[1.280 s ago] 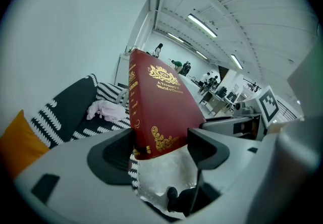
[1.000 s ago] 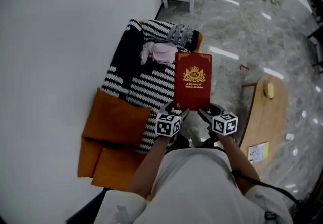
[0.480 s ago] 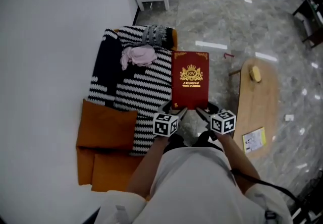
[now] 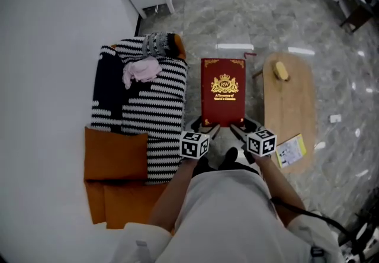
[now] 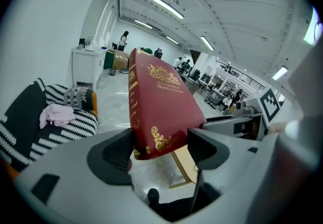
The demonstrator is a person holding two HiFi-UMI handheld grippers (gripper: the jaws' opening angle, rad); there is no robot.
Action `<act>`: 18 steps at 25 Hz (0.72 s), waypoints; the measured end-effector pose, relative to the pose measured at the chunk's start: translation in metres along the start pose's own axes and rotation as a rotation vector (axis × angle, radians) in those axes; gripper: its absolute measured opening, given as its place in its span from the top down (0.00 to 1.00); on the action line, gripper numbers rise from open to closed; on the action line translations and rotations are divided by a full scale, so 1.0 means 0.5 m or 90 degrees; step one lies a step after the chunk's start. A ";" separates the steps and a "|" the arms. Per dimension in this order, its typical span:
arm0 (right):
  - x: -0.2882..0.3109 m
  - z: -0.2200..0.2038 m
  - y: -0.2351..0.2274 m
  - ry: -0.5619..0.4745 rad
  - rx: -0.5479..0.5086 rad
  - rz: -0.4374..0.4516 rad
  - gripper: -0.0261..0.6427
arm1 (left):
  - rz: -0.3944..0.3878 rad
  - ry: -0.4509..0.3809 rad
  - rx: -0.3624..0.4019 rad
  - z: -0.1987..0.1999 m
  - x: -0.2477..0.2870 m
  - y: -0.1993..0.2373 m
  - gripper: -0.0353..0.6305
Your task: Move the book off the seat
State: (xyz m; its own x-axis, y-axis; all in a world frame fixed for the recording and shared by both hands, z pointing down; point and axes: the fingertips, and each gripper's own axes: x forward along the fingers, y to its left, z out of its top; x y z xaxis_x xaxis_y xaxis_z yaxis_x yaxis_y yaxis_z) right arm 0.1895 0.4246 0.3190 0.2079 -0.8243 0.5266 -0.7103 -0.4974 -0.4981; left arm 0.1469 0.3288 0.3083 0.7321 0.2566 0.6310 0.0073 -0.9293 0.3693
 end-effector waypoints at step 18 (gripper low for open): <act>-0.241 -0.057 -0.272 -0.071 0.089 -0.099 0.57 | -0.097 0.071 0.104 -0.018 0.228 -0.293 0.45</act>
State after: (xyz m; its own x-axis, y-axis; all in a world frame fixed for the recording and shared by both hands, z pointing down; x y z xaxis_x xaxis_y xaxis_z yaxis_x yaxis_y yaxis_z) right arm 0.2417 0.5991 0.3430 0.3860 -0.7554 0.5294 -0.5651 -0.6473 -0.5115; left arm 0.2235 0.4965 0.3323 0.6348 0.4169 0.6506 0.2292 -0.9056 0.3568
